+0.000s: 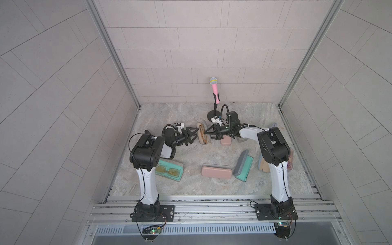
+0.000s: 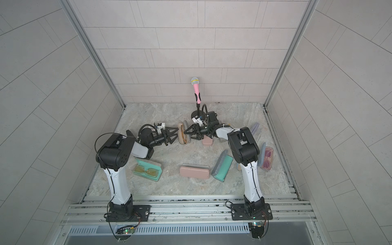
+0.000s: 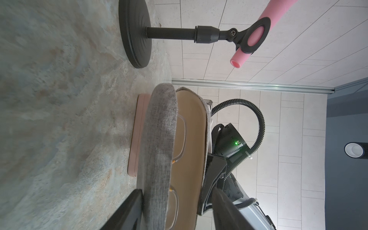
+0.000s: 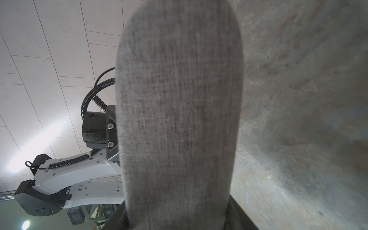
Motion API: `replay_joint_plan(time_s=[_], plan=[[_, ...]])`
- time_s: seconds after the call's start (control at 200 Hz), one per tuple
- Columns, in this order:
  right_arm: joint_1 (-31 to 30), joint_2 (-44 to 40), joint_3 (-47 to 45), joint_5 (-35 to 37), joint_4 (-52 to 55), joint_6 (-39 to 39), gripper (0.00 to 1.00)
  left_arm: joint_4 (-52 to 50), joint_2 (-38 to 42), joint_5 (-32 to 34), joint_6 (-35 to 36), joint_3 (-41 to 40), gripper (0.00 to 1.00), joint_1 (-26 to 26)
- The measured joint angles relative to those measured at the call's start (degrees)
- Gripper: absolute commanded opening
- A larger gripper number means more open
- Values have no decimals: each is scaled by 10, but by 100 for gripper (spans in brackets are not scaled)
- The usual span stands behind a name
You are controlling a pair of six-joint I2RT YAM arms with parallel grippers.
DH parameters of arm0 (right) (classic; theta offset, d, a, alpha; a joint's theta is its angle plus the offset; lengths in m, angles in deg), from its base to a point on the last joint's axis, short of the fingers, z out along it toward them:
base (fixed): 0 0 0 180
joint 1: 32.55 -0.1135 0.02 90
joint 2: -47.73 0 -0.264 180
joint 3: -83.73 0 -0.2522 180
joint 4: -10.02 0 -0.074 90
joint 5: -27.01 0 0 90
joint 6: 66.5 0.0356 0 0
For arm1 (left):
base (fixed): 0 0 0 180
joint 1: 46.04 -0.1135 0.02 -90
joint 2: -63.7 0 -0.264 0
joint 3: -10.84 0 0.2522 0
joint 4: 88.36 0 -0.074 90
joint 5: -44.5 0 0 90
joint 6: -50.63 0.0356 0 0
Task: Close the glasses case
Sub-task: Place the glasses case at the center of the board.
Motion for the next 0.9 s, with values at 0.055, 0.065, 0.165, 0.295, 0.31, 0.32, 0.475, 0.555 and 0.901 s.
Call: replay_joint_plan(time_s=[0.055,0.065,0.165,0.295,0.31,0.32,0.475,0.555,0.901], plan=[[0,2,2,8,0,2,16,0,0,-4,1,-3,61,-7],[0,2,3,10,0,3,16,1,0,-5,1,-3,61,-9],[1,16,11,30,5,5,16,9,0,-14,2,-7,61,-29],[2,42,19,49,14,7,16,15,1,-19,2,-12,62,-46],[2,44,20,52,17,8,16,15,1,-19,2,-12,62,-48],[2,45,21,53,18,8,16,15,1,-19,2,-13,62,-49],[0,63,37,66,33,8,24,16,1,-23,2,-14,62,-50],[-2,65,44,71,37,8,43,17,1,-24,2,-14,62,-50],[-3,54,61,121,117,-29,82,17,17,-24,1,-14,63,-50]])
